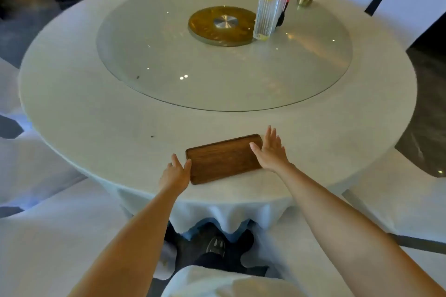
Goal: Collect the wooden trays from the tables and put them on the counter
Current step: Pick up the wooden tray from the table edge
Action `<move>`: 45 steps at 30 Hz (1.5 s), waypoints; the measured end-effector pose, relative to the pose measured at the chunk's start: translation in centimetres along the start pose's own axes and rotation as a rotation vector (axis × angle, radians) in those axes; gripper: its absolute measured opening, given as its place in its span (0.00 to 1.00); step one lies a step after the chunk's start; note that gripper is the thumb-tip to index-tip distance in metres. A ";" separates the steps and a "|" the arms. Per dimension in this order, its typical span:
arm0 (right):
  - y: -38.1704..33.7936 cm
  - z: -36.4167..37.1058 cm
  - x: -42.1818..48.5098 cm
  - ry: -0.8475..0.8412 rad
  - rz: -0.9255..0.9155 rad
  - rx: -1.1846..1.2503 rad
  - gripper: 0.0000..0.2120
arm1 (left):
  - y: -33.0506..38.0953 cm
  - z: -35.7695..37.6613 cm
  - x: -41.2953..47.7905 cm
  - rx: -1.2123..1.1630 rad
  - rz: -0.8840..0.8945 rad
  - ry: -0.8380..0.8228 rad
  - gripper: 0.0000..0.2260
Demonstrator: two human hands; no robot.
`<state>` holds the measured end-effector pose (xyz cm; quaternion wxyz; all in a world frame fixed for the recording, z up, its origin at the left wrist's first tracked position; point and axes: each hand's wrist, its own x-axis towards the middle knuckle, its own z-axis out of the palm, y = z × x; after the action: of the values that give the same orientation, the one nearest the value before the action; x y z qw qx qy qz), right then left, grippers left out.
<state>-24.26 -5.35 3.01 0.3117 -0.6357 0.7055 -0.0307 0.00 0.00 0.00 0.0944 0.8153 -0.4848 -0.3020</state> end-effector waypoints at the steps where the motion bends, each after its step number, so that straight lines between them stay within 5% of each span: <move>1: -0.4 0.1 0.8 -0.008 0.021 0.007 0.35 | 0.3 0.0 0.7 0.000 -0.022 -0.022 0.29; 12: -0.7 2.1 6.5 -0.063 0.312 0.105 0.34 | 1.5 1.9 6.3 0.156 -0.112 -0.125 0.22; 24: 0.2 3.0 5.2 -0.014 0.474 0.130 0.27 | -0.4 1.9 7.4 0.004 -0.035 -0.111 0.17; 35: -0.4 3.7 -4.7 0.052 0.183 0.298 0.23 | -4.0 -0.7 -1.6 -0.149 -0.026 0.139 0.17; 45: -11.3 5.6 -18.2 0.005 -0.323 0.429 0.22 | -16.8 -10.1 -15.8 -0.483 -0.165 0.541 0.18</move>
<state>-11.68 11.15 10.80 0.4286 -0.6595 0.5729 -0.2305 12.74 20.61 6.84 0.3841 0.8563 -0.2896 -0.1879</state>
